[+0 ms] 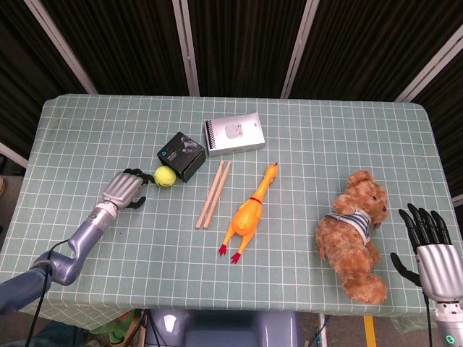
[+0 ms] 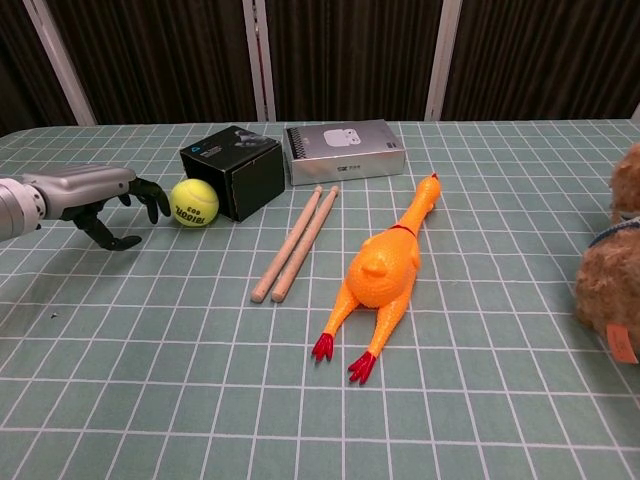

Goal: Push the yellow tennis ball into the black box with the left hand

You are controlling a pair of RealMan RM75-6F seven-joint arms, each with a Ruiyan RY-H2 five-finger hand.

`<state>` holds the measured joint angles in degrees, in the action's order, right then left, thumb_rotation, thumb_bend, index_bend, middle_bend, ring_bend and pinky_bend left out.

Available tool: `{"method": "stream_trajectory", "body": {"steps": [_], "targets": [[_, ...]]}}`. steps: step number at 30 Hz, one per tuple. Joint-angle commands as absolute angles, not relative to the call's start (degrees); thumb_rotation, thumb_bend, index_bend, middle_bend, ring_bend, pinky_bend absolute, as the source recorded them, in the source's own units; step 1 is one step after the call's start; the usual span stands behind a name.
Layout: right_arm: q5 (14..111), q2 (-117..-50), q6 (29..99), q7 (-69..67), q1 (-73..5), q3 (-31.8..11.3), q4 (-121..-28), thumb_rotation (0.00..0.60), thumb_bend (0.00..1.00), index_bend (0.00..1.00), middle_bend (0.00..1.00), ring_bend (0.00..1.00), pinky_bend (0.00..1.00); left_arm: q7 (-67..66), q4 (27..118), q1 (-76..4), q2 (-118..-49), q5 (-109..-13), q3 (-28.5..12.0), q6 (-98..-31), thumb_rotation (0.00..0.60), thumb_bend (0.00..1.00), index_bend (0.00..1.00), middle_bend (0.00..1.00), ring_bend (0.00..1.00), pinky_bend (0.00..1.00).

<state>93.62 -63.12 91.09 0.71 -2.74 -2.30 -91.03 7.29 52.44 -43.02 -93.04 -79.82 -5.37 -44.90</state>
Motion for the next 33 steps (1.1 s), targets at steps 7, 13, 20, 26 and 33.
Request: {"method": "stream_trajectory", "body": {"steps": [7, 13, 20, 26, 33], "targets": [[93.77, -62.92, 90.91, 0.33, -2.91, -2.28, -91.04, 0.6, 0.34, 0.0, 0.0, 0.0, 0.0, 8.33, 50.91, -44.05, -94.61, -80.7, -5.19, -45.38, 0.6, 0.39, 0.21, 0.21, 0.11, 0.2], [93.77, -62.88, 90.78, 0.27, -2.99, -2.26, -91.05, 0.6, 0.34, 0.0, 0.0, 0.0, 0.0, 7.36, 50.45, -44.24, -95.13, -80.03, -5.4, -45.2, 0.6, 0.39, 0.19, 0.16, 0.1, 0.19], [93.83, -62.86, 90.91, 0.19, -2.94, -2.24, -91.04, 0.6, 0.34, 0.0, 0.0, 0.0, 0.0, 6.6, 50.96, -44.5, -95.11, -79.24, -5.53, -44.4, 0.6, 0.39, 0.18, 0.17, 0.1, 0.19], [93.87, -62.94, 90.94, 0.22, -2.96, -2.24, -91.02, 0.6, 0.34, 0.0, 0.0, 0.0, 0.0, 6.32, 52.18, -44.57, -94.71, -79.2, -5.39, -44.41, 0.6, 0.39, 0.17, 0.32, 0.12, 0.19], [93.95, -62.98, 91.22, 0.0, -2.88, -2.27, -90.91, 0.6, 0.34, 0.0, 0.0, 0.0, 0.0, 5.49, 53.53, -44.86, -94.25, -78.61, -5.57, -43.92, 0.6, 0.39, 0.18, 0.43, 0.17, 0.19]]}}
